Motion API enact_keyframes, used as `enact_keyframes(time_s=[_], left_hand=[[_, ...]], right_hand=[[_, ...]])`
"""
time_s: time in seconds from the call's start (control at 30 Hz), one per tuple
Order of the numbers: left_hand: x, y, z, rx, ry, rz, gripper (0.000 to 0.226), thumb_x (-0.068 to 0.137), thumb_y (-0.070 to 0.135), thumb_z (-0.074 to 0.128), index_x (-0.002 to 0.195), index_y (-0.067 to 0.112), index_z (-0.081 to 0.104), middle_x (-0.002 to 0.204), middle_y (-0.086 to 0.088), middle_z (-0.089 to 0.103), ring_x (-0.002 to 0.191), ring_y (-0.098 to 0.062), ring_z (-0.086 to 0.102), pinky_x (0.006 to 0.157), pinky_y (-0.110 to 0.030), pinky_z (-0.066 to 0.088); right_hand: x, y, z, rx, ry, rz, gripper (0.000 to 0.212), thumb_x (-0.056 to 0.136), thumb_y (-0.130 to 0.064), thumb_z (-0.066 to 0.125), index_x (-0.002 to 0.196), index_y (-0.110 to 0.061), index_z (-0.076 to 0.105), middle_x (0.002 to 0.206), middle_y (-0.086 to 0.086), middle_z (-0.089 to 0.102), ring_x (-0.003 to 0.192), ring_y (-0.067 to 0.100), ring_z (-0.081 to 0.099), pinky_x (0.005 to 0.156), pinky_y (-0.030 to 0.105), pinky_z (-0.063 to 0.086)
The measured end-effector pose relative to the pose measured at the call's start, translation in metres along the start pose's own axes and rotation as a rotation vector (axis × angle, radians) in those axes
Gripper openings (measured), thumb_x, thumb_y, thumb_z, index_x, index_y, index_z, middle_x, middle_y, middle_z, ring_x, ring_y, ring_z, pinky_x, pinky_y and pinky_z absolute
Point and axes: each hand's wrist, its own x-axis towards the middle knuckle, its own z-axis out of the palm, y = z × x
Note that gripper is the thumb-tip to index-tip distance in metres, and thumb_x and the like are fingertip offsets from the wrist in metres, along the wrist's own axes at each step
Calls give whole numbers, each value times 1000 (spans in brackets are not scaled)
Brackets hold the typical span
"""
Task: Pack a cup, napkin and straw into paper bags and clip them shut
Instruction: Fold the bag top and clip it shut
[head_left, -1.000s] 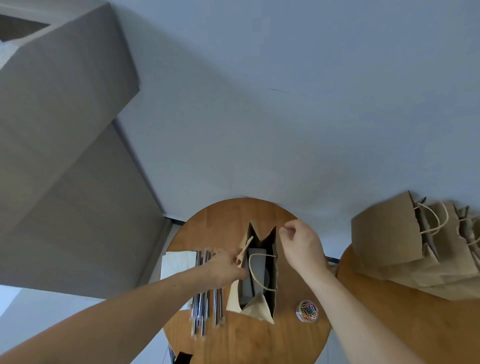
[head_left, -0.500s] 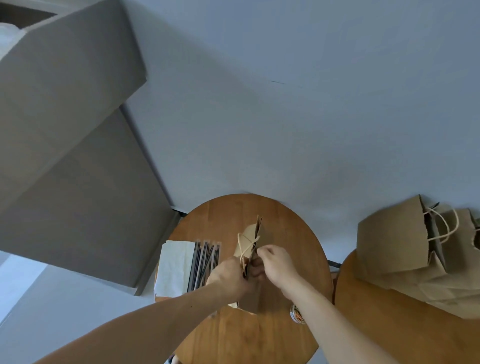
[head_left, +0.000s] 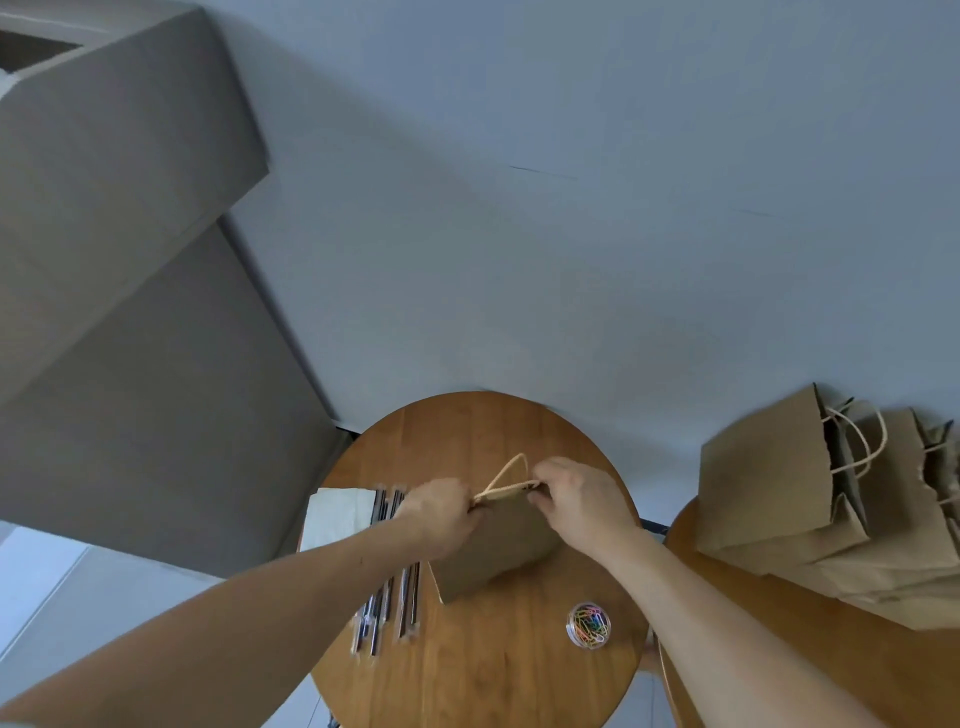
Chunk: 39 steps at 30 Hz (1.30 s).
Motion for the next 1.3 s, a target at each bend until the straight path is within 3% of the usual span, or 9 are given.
enact_keyframes(time_s=[0.1, 0.2, 0.37, 0.47, 0.6, 0.83, 0.93, 1.03, 1.3], left_hand=[[12, 3, -16, 11, 47, 69, 38, 98, 39, 52, 64, 23, 49, 62, 7, 49, 56, -10, 48, 47, -25, 32], [21, 4, -17, -103, 121, 110, 13, 93, 36, 59, 93, 30, 70, 82, 9, 66, 78, -13, 63, 60, -26, 44], [26, 3, 1, -208, 118, 99, 21, 95, 41, 56, 106, 29, 70, 91, 7, 71, 84, -13, 64, 68, -31, 52], [31, -1, 1, -212, 113, 72, 25, 97, 43, 52, 111, 29, 69, 97, 7, 70, 87, -13, 63, 69, -30, 50], [35, -3, 2, -222, 111, 69, 28, 99, 44, 51, 110, 26, 68, 96, 4, 71, 90, -16, 65, 79, -40, 55], [39, -9, 16, -227, 145, 61, 26, 99, 42, 50, 107, 26, 69, 91, 5, 70, 86, -16, 64, 75, -41, 55], [37, -10, 20, -242, 186, 69, 23, 98, 41, 52, 102, 27, 70, 81, 11, 65, 81, -15, 63, 70, -36, 53], [35, -10, 23, -252, 202, 84, 20, 98, 40, 53, 95, 28, 69, 77, 11, 65, 78, -14, 62, 67, -34, 52], [34, -11, 27, -276, 211, 79, 16, 98, 42, 53, 87, 37, 64, 74, 10, 66, 71, -10, 60, 58, -28, 45]], right_hand=[[-1, 7, 0, -2, 54, 41, 13, 95, -32, 61, 93, -19, 65, 86, -5, 62, 76, 17, 60, 66, 31, 49], [-4, 12, 6, 5, 95, 86, 16, 95, -34, 60, 94, -18, 66, 88, -4, 65, 77, 17, 61, 66, 32, 50], [-7, 22, 10, 104, 102, 92, 15, 95, -30, 60, 102, -19, 68, 98, -6, 66, 87, 14, 63, 72, 30, 52], [-14, 34, 9, 229, 349, 148, 19, 93, -21, 63, 112, -17, 65, 107, -8, 60, 82, 7, 61, 71, 20, 50], [-39, 58, 27, 427, 630, 502, 8, 92, -15, 61, 101, -15, 62, 92, -8, 59, 77, 8, 56, 68, 17, 39], [-90, 93, 128, 258, -260, 728, 18, 90, -13, 52, 79, -13, 66, 91, 6, 71, 73, 16, 61, 56, 26, 40], [-94, 93, 149, 150, -504, 732, 24, 84, -10, 48, 60, -14, 48, 73, 10, 61, 60, 18, 51, 51, 26, 27], [-94, 87, 155, 93, -569, 709, 30, 84, -12, 50, 58, -19, 40, 56, -3, 43, 51, 14, 42, 43, 26, 21], [-93, 78, 154, 21, -503, 714, 17, 91, -17, 51, 83, -20, 65, 74, -5, 62, 68, 15, 60, 52, 24, 43]])
